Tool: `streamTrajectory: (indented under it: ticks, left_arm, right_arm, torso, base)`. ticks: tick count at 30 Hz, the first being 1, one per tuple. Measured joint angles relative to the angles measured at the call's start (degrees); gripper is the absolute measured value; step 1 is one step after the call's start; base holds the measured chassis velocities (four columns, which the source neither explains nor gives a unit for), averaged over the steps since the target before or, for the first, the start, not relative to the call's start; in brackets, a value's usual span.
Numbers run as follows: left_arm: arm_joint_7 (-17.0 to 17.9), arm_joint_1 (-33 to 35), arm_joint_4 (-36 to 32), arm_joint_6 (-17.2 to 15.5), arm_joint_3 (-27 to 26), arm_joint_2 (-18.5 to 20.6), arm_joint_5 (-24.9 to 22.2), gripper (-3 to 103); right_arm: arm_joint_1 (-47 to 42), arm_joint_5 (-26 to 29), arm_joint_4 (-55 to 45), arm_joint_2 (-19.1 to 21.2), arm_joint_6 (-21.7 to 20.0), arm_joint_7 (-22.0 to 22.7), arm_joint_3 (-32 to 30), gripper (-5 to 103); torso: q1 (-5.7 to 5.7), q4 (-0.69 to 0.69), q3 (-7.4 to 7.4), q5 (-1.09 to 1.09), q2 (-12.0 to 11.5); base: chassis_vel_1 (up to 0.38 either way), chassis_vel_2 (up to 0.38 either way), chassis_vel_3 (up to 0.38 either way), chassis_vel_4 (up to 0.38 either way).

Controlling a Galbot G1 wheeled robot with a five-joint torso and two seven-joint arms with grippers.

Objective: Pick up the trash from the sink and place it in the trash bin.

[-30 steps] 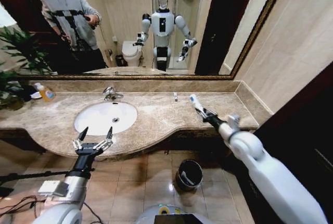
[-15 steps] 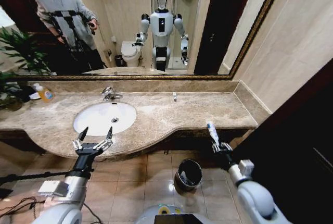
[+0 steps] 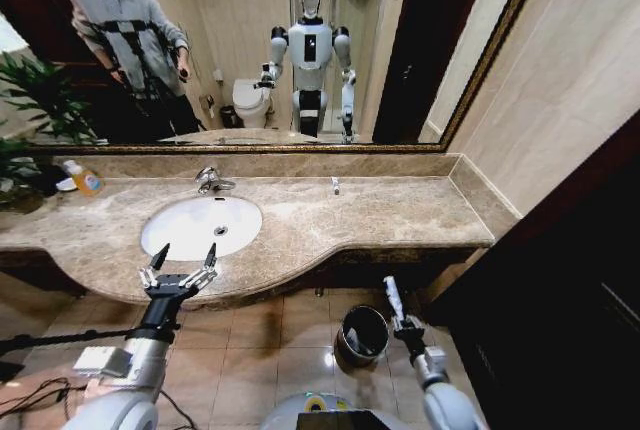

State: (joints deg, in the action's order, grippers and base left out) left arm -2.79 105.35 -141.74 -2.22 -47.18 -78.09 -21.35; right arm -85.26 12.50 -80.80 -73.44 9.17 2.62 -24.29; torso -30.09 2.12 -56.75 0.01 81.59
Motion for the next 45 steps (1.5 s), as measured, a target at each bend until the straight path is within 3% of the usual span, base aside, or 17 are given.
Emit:
streamTrajectory:
  ticks: [3, 10, 19, 31, 33, 35, 36, 38, 42, 44, 45]
  left_arm:
    - [0.00, 0.00, 0.00, 0.00, 0.00, 0.00, 0.00, 100]
    - [0.00, 0.00, -0.01, 0.00, 0.00, 0.00, 0.00, 100]
    - [0.00, 0.00, -0.01, 0.00, 0.00, 0.00, 0.00, 100]
    - [0.00, 0.00, 0.00, 0.00, 0.00, 0.00, 0.00, 100]
    - [0.00, 0.00, 0.00, 0.00, 0.00, 0.00, 0.00, 100]
    - [-0.01, 0.00, 0.00, 0.00, 0.00, 0.00, 0.00, 100]
    - [0.00, 0.00, 0.00, 0.00, 0.00, 0.00, 0.00, 100]
    - [0.00, 0.00, 0.00, 0.00, 0.00, 0.00, 0.00, 100]
    - [-0.01, 0.00, 0.00, 0.00, 0.00, 0.00, 0.00, 100]
    - [0.00, 0.00, 0.00, 0.00, 0.00, 0.00, 0.00, 100]
    - [-0.01, 0.00, 0.00, 0.00, 0.00, 0.00, 0.00, 100]
  right_arm:
    - [6.21, -1.13, 11.03, -0.31, -0.35, -1.84, 2.76, 25]
    - [12.72, -0.39, 21.11, -1.08, -1.67, -3.54, 4.74, 25]
    - [24.42, -1.82, 42.39, -5.21, -1.39, -6.33, 4.80, 25]
    - [26.17, -3.25, 46.38, -5.23, -1.78, -6.57, 4.58, 22]
    - [25.89, -2.68, 45.86, -5.41, -1.76, -6.31, 4.40, 33]
    - [25.83, -2.47, 45.76, -5.51, -1.69, -6.08, 4.35, 33]
    - [25.71, -2.07, 45.60, -5.66, -1.51, -5.76, 4.28, 43]
    - [25.62, -1.77, 45.49, -5.72, -1.34, -5.63, 4.27, 43]
    - [25.22, -1.03, 44.77, -5.80, -0.33, -5.54, 4.27, 66]
    - [25.07, -0.98, 44.43, -5.79, -0.27, -5.55, 4.26, 66]
    - [24.84, -0.96, 44.04, -5.73, -0.17, -5.60, 4.25, 71]
  torso:
    - [0.00, 0.00, 0.00, -0.02, 0.00]
    - [0.00, -0.01, 0.00, -0.01, 0.00]
    - [0.00, 0.00, 0.00, -0.02, 0.00]
    - [0.01, -0.01, 0.00, -0.02, 0.00]
    - [0.01, -0.01, 0.01, -0.01, 0.00]
    - [0.01, -0.01, 0.01, -0.02, 0.00]
    - [0.01, -0.01, 0.01, -0.01, 0.00]
    - [0.01, -0.01, 0.01, -0.01, 0.00]
    - [0.01, -0.01, 0.01, -0.01, 0.00]
    - [0.01, -0.01, 0.01, -0.01, 0.01]
    - [0.01, -0.01, 0.01, -0.01, 0.01]
  base:
    - [0.000, 0.000, 0.000, 0.000]
    - [0.000, 0.000, 0.000, 0.000]
    - [0.000, 0.000, 0.000, 0.000]
    - [0.000, 0.000, 0.000, 0.000]
    - [0.000, 0.000, 0.000, 0.000]
    - [0.000, 0.000, 0.000, 0.000]
    - [0.000, 0.000, 0.000, 0.000]
    - [0.000, 0.000, 0.000, 0.000]
    - [0.000, 0.000, 0.000, 0.000]
    - [0.000, 0.000, 0.000, 0.000]
    - [0.000, 0.000, 0.000, 0.000]
